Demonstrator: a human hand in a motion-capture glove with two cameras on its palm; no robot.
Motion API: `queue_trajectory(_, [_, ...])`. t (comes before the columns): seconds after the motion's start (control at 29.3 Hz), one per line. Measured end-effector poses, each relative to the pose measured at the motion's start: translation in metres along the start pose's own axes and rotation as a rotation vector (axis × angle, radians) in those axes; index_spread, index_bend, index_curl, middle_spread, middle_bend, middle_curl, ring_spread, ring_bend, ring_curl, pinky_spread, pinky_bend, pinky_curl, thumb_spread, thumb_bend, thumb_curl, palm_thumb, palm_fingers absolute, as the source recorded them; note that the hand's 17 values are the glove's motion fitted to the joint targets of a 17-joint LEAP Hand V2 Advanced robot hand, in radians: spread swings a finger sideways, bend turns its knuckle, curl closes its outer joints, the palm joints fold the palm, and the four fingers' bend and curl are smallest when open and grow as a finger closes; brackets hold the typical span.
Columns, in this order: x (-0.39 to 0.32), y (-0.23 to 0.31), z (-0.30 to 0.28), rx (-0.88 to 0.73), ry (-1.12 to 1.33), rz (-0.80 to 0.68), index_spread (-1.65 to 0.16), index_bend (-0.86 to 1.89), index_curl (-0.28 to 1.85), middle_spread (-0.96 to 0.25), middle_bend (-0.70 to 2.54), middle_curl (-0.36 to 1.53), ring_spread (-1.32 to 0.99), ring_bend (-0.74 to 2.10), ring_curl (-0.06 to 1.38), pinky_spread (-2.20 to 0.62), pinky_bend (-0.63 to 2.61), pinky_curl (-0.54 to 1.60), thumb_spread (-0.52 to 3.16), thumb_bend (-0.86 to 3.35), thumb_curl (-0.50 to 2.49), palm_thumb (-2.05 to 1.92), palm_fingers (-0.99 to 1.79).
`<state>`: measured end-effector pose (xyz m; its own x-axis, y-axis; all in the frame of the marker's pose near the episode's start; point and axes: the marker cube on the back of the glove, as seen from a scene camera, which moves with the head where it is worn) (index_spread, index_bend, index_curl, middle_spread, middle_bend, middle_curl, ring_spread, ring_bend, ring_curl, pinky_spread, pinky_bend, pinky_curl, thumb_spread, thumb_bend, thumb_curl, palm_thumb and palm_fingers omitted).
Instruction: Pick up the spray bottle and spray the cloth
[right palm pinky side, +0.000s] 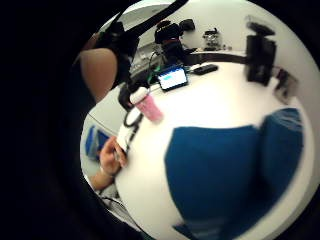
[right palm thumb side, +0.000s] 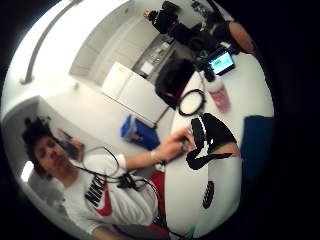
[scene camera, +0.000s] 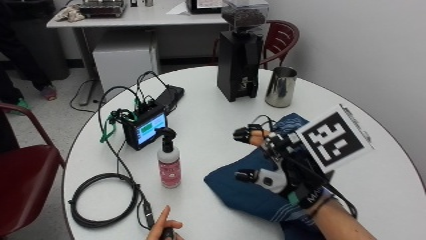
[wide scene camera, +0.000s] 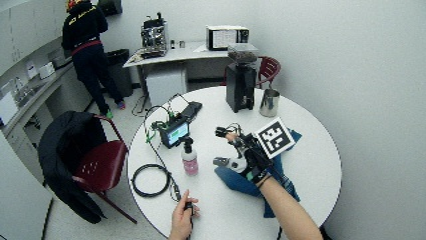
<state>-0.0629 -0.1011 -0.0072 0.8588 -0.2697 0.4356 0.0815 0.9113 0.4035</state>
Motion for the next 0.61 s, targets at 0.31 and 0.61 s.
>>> queue_trajectory(0.31, [0.039,0.073,-0.002,-0.203,0.411,0.071,-0.33,0.29,0.29,-0.09,0.22,0.40,-0.03,0.18,0.31,0.16,0.32,0.35,0.97,-0.03,0.48,0.89,0.65])
queue_trajectory(0.61, [0.054,0.099,-0.009,-0.217,0.469,0.127,-0.33,0.27,0.32,-0.08,0.18,0.38,0.00,0.16,0.28,0.20,0.30,0.34,0.99,-0.03,0.46,0.88,0.63])
